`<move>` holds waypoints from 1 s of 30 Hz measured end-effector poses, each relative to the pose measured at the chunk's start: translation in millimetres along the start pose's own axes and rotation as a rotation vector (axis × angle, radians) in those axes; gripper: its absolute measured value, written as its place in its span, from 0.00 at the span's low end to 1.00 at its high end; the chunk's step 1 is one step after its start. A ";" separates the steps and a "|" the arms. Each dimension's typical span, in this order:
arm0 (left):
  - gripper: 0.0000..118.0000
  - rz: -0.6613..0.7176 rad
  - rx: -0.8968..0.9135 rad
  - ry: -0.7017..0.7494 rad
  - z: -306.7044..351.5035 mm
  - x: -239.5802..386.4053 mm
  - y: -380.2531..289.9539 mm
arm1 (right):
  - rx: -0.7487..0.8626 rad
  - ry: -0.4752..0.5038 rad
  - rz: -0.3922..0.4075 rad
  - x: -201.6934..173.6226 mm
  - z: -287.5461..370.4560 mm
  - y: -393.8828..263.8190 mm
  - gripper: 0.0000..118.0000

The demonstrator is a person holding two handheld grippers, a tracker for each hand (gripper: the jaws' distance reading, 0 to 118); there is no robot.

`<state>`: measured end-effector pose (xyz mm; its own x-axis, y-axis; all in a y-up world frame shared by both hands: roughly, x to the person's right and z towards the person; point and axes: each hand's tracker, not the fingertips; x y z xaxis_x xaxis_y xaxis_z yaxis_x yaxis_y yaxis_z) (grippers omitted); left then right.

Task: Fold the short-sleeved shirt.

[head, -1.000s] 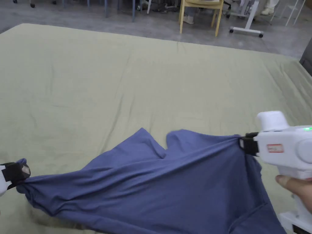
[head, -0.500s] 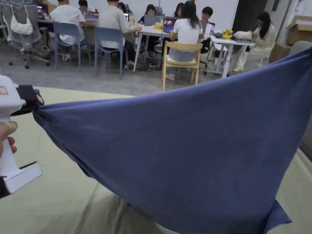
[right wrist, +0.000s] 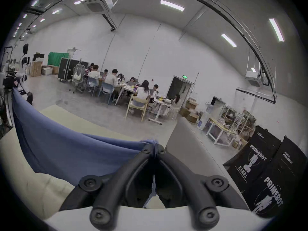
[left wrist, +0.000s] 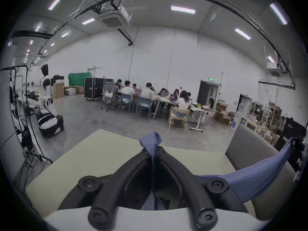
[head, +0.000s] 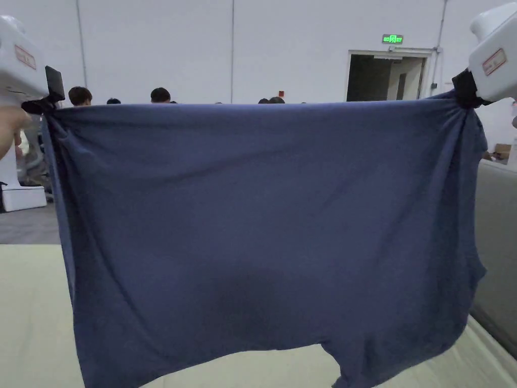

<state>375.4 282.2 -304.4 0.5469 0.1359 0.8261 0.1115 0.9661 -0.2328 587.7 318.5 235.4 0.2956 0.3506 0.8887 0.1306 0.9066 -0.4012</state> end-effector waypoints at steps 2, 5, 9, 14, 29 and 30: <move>0.00 -0.011 -0.007 0.013 -5.4 4.6 4.9 | -0.017 0.013 -0.024 4.9 -18.5 5.1 0.03; 0.00 -0.001 -0.013 0.019 -9.4 6.3 1.2 | -0.034 0.042 -0.076 2.6 -28.4 3.8 0.03; 0.00 0.002 -0.040 0.033 -31.3 1.1 -12.2 | -0.064 0.074 -0.065 -8.8 -52.4 -6.4 0.03; 0.00 -0.013 -0.145 0.040 -73.3 -3.7 -64.7 | -0.126 0.137 -0.041 -37.6 -94.6 -52.3 0.03; 0.00 -0.073 -0.635 0.057 -125.8 -18.1 -375.3 | -0.533 0.266 -0.114 -149.6 -155.1 -359.3 0.03; 0.00 -0.060 -0.656 0.056 -120.0 -23.6 -391.5 | -0.548 0.273 -0.134 -148.0 -153.8 -378.2 0.03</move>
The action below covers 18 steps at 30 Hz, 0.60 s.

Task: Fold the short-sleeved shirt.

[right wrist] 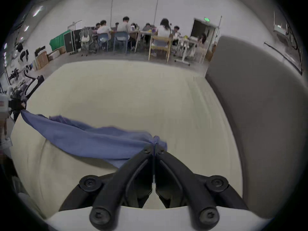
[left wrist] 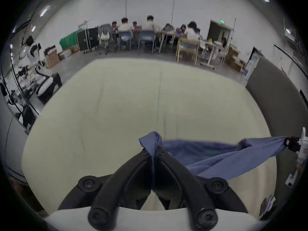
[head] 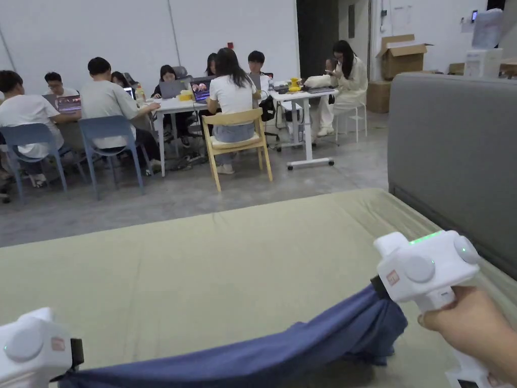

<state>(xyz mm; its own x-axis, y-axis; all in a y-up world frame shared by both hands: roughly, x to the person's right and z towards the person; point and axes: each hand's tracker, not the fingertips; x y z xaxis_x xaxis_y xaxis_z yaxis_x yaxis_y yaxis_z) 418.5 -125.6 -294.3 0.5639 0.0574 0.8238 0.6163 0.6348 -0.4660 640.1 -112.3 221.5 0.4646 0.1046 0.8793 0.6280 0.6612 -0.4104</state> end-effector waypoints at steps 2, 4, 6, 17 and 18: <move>0.00 -0.002 -0.033 -0.008 -1.5 -9.7 -27.9 | -0.028 0.036 -0.036 7.2 -2.8 -33.1 0.03; 0.00 -0.017 -0.071 -0.019 0.1 -19.2 -54.2 | -0.030 0.045 -0.056 16.8 4.2 -65.2 0.03; 0.00 -0.058 -0.057 -0.019 12.3 -30.3 -77.1 | -0.041 0.068 -0.073 25.1 17.0 -97.0 0.03; 0.00 -0.123 -0.127 -0.084 99.7 -62.4 -161.6 | -0.080 0.083 0.028 13.9 116.2 -212.7 0.03; 0.00 -0.121 -0.134 -0.090 107.7 -64.9 -169.3 | -0.089 0.084 0.028 13.8 121.9 -220.6 0.03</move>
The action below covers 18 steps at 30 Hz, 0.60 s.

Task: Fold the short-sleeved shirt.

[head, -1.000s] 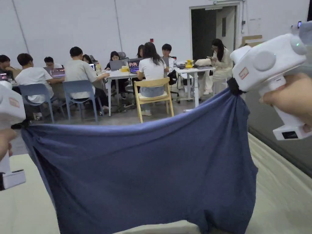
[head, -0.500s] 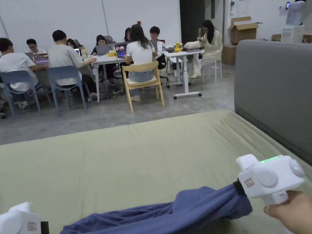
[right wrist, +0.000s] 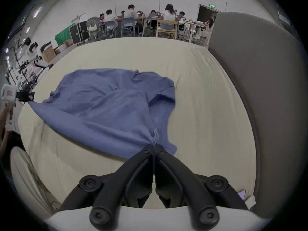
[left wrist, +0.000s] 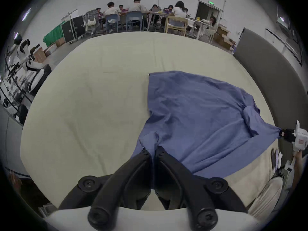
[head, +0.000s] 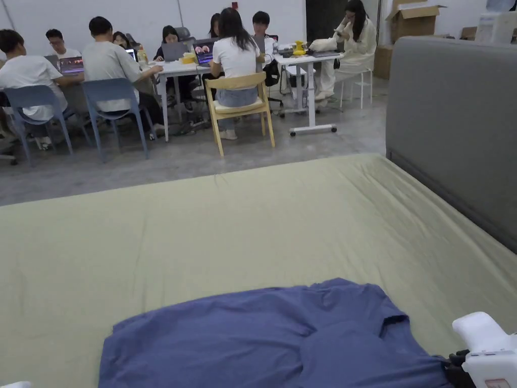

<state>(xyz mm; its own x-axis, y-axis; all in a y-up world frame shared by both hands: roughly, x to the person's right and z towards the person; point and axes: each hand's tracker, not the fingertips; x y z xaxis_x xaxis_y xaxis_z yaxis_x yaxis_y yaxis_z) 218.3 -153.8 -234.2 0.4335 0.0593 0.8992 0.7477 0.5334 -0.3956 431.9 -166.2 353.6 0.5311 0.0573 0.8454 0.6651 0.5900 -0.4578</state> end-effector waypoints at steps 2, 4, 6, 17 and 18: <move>0.00 0.004 -0.016 -0.006 10.8 -0.7 -15.9 | -0.015 0.002 -0.001 -2.8 8.7 -15.4 0.03; 0.00 0.003 -0.023 -0.013 20.9 -3.6 -31.3 | -0.025 -0.006 0.008 -6.7 18.0 -30.9 0.03; 0.00 -0.003 -0.025 -0.018 32.0 -5.3 -47.9 | -0.031 -0.018 0.016 -10.4 27.5 -47.4 0.03; 0.00 0.022 -0.135 -0.036 20.6 -14.3 -141.9 | -0.176 -0.030 0.006 -19.7 18.1 -118.1 0.03; 0.00 0.032 -0.155 -0.030 14.0 -16.5 -145.7 | -0.197 -0.024 -0.003 -19.5 11.7 -122.1 0.03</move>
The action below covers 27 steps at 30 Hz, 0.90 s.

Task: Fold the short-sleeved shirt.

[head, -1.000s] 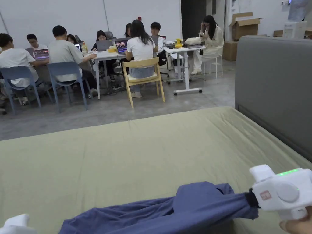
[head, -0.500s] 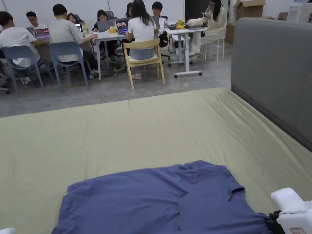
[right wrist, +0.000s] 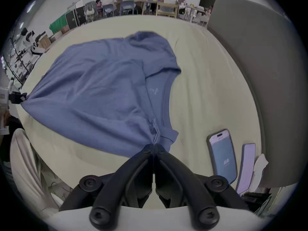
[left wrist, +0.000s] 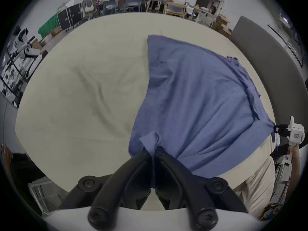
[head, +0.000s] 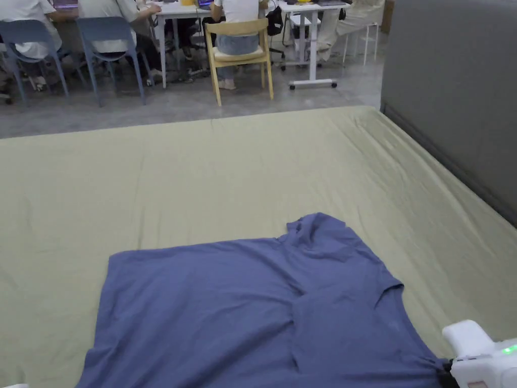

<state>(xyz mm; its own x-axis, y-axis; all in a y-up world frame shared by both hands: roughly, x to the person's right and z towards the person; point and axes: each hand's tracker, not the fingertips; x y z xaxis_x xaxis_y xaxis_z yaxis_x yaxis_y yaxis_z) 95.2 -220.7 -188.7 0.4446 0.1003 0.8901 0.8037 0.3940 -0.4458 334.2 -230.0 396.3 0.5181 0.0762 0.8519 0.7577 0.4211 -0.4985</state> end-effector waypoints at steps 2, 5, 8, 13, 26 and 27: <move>0.00 0.018 -0.038 0.010 -16.0 -2.3 -3.5 | -0.024 0.016 -0.008 0.6 -15.2 -4.2 0.03; 0.00 0.032 -0.093 0.049 -44.9 -3.6 -3.9 | -0.086 0.010 -0.008 1.6 -39.7 -8.6 0.03; 0.00 0.053 -0.092 0.056 -50.7 -3.0 0.5 | -0.094 0.024 -0.048 4.5 -48.8 -8.8 0.03; 0.01 -0.014 -0.097 0.091 -51.5 6.9 -1.9 | -0.108 0.030 -0.045 2.5 -55.3 -5.7 0.05; 0.92 0.191 0.253 0.024 78.7 37.7 -20.7 | 0.386 0.261 -0.307 -15.8 114.4 33.4 0.78; 0.49 0.181 0.223 0.055 73.2 42.5 -24.1 | 0.368 0.262 -0.308 -18.7 102.7 31.9 0.33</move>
<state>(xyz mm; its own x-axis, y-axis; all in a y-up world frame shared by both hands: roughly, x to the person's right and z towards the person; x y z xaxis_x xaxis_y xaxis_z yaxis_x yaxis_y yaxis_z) 65.8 -159.1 -133.2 0.5986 0.1397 0.7888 0.6055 0.5658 -0.5597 308.0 -125.2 380.9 0.4113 -0.3080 0.8579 0.7256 0.6803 -0.1036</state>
